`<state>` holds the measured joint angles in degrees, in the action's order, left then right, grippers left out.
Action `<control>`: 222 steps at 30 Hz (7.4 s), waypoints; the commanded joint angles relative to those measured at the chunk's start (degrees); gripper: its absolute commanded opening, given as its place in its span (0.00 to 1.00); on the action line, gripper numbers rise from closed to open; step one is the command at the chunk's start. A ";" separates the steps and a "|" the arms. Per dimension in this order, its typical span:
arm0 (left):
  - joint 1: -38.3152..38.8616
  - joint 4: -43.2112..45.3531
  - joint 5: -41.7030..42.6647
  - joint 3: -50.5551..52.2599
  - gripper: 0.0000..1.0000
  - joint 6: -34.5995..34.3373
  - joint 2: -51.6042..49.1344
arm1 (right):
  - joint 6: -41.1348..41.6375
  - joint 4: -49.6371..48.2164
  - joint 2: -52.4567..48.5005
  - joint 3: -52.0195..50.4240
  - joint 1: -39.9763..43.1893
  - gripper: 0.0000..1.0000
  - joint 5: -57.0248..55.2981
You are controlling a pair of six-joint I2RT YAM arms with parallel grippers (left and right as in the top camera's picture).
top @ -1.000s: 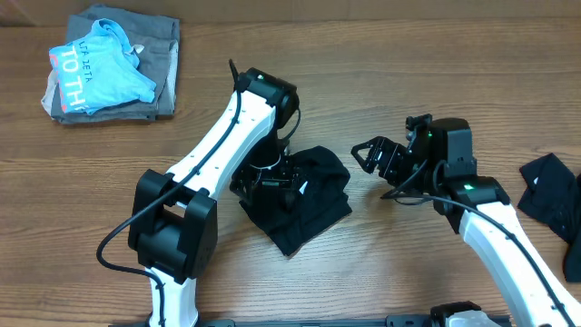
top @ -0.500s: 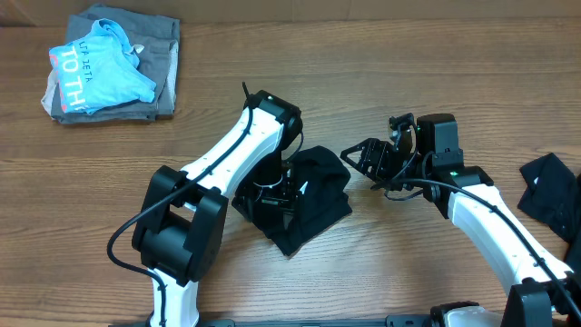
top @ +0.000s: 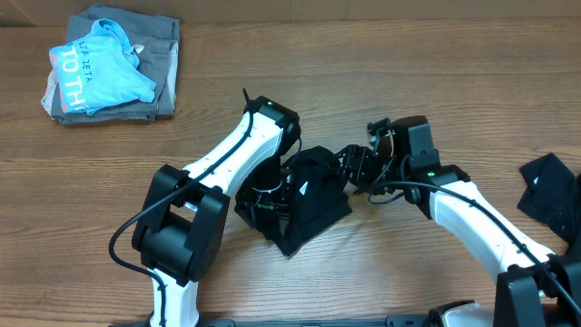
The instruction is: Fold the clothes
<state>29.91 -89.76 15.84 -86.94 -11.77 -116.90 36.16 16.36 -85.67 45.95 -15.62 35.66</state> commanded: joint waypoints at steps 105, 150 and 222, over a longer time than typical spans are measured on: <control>20.24 23.52 -16.50 0.55 0.67 14.36 4.17 | -9.64 33.20 -0.50 13.27 22.45 1.00 -12.44; 20.46 3.50 5.60 2.58 0.38 10.56 5.27 | -9.62 33.38 -0.50 13.27 22.45 1.00 -12.63; -19.67 4.55 0.72 -8.68 0.12 0.00 9.55 | 19.08 22.91 -0.28 -7.39 -20.79 0.04 -19.12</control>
<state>10.13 -85.32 15.86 -95.85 -12.08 -107.02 58.61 40.75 -86.00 38.83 -38.74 18.83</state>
